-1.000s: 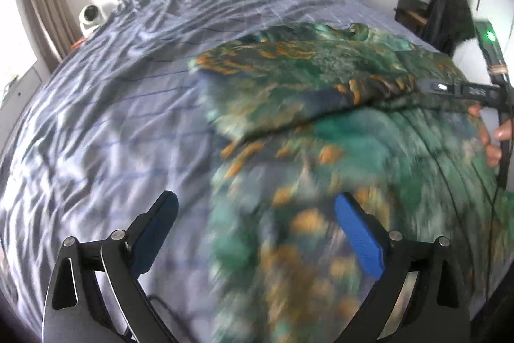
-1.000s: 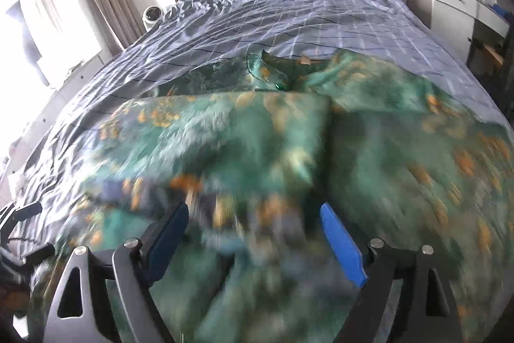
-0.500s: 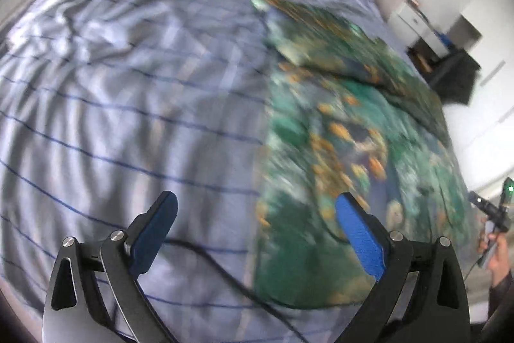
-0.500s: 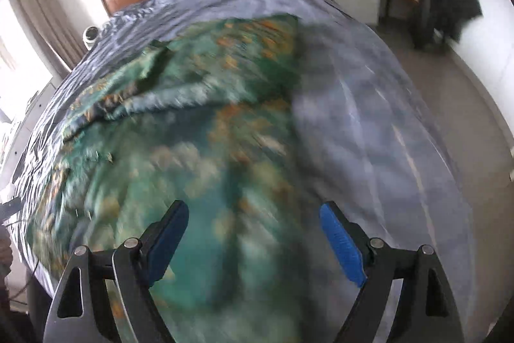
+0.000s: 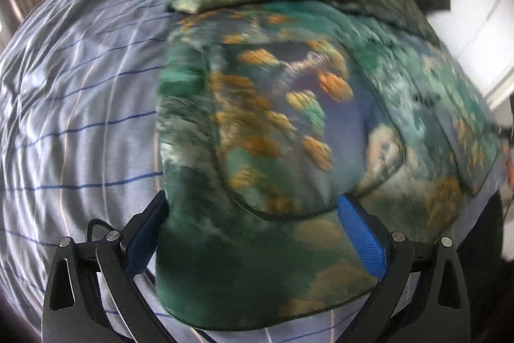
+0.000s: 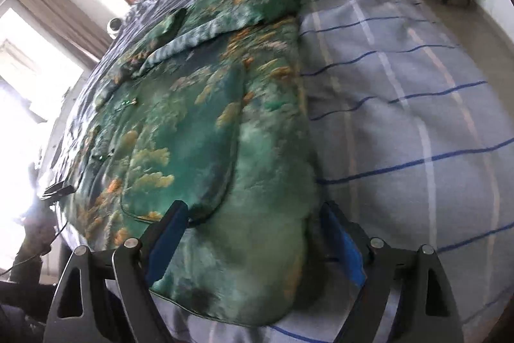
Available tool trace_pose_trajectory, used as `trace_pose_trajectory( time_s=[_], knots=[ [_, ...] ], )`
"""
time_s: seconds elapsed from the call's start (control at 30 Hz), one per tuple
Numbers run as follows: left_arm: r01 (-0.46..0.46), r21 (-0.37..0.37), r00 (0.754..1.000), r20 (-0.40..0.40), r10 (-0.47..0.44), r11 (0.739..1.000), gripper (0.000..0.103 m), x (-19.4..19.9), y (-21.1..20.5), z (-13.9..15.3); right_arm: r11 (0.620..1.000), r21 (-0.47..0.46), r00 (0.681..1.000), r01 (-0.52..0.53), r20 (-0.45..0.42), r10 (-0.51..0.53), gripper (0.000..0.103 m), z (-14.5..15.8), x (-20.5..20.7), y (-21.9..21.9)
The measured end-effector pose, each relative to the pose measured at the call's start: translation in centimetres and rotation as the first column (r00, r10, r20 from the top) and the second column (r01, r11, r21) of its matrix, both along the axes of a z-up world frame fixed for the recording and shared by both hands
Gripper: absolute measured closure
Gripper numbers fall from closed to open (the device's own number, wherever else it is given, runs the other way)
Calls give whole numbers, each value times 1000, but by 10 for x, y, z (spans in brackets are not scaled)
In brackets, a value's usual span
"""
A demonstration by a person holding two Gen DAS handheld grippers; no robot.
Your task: Fold large clothes
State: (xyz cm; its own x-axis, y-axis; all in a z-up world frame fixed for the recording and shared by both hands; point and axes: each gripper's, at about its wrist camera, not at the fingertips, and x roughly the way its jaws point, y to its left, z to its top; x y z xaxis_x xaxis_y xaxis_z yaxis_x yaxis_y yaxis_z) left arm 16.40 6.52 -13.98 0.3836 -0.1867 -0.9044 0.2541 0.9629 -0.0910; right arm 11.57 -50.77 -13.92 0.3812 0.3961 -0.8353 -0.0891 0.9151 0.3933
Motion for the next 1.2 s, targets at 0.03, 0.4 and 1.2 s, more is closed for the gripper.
trace_pose_trajectory(
  time_s=[0.03,0.4,1.2],
  knots=[
    [6,16,1000,-3,-6,1000,14,-1,-3,0,1000,5,1000,-28,-9,28,18,-1,1,5],
    [-40,-14,999,26,40,999,86,-13,8,46,991,-50,990,-128,49,130,84,47,2,47],
    [-49,28,992,-119,52,998,86,-160,62,72,954,56,953,-293,-67,297,87,90,-106,70]
  ],
)
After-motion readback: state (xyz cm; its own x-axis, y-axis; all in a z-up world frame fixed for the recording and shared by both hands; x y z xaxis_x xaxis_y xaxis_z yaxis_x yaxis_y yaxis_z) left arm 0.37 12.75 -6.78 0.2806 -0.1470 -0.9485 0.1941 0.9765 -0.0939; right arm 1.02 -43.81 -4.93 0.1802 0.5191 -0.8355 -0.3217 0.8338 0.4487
